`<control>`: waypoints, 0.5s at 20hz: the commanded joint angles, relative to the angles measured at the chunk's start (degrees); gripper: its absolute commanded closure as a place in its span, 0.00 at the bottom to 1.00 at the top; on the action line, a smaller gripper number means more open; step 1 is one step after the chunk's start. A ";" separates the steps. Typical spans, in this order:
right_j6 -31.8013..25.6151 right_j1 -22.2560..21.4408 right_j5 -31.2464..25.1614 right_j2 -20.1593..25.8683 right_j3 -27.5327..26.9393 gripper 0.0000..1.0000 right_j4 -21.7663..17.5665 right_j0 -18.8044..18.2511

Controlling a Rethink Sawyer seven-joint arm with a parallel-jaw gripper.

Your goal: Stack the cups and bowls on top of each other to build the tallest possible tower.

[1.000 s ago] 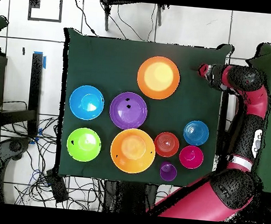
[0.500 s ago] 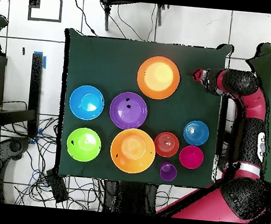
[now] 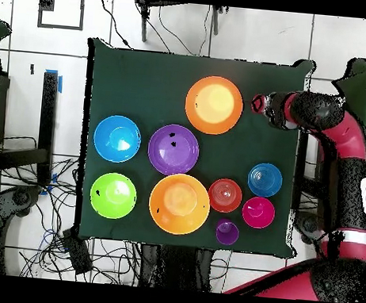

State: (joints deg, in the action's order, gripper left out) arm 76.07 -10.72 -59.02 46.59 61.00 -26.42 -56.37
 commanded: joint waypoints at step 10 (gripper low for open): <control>20.72 -20.29 7.94 -8.45 22.98 0.00 5.29 3.41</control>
State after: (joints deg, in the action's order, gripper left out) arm 82.88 -25.24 -55.71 43.69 73.65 -21.64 -55.67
